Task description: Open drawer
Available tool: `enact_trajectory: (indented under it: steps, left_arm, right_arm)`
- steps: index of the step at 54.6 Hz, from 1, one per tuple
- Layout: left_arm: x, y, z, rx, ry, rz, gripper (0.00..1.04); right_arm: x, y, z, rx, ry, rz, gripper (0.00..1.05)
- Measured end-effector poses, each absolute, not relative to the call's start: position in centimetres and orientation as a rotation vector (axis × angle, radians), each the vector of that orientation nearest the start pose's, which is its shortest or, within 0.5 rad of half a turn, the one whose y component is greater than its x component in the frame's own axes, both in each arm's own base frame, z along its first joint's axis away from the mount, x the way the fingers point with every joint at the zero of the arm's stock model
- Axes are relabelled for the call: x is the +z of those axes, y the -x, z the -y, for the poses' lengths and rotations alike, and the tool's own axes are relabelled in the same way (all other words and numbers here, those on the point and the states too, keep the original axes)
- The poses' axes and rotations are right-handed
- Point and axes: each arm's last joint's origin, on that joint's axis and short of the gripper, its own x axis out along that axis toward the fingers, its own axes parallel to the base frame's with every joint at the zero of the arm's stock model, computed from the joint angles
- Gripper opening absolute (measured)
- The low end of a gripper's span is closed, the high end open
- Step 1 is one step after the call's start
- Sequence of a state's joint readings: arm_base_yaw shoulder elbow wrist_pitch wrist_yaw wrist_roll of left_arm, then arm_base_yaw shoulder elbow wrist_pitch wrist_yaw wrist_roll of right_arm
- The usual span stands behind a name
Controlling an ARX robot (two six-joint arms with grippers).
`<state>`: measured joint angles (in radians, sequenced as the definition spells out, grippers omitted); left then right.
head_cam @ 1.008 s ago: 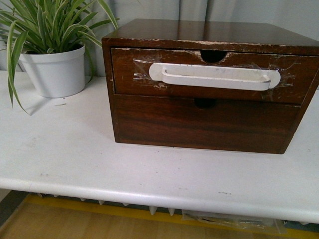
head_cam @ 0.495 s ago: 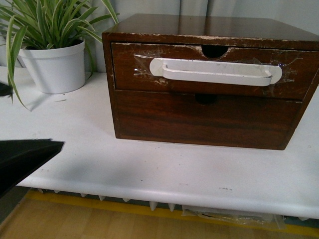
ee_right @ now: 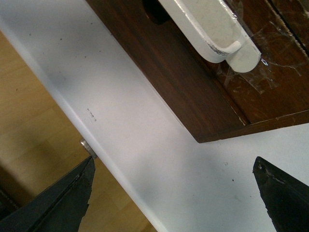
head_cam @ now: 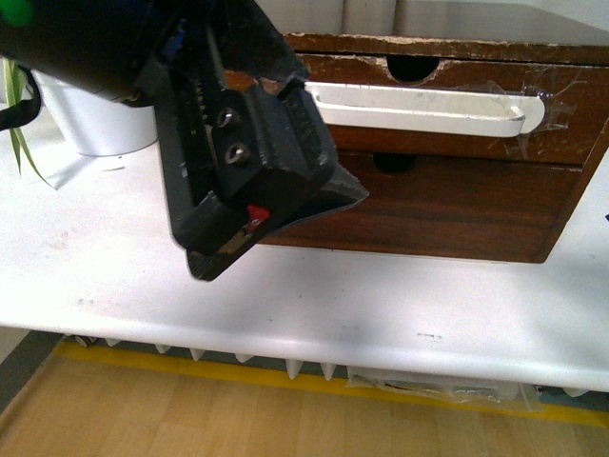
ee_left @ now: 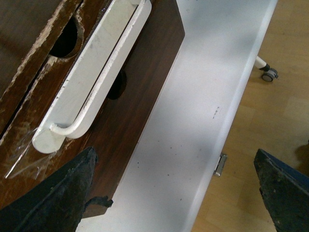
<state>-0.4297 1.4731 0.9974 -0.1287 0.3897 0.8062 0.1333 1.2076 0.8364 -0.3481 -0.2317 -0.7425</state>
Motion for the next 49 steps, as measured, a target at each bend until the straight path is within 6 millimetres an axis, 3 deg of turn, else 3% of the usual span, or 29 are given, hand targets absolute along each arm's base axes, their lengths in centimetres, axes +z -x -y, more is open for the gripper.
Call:
enact_trajectory:
  steps: [8,23,37,49]
  left_arm:
    - [25.2,-30.3,16.5,-1.036,-0.851,-0.274,0.99]
    - [25.2,-32.9,18.5,-1.054,-0.920,-0.292,0.99]
    - [24.1,-35.4,18.4,-1.045,-0.952,-0.353,0.99]
    - [23.9,-35.9,18.3,-1.059,-0.970,-0.380,0.99]
  right_arm:
    - [25.5,-25.0,-3.9,0.649,0.701,-0.572,0.96]
    - [25.4,-25.3,-3.0,0.665,0.684,-0.571,0.96]
    - [25.8,-26.6,-3.1,0.684,0.674,-0.525,0.96]
    - [25.6,-28.4,-4.0,0.703,0.682,-0.510,0.96]
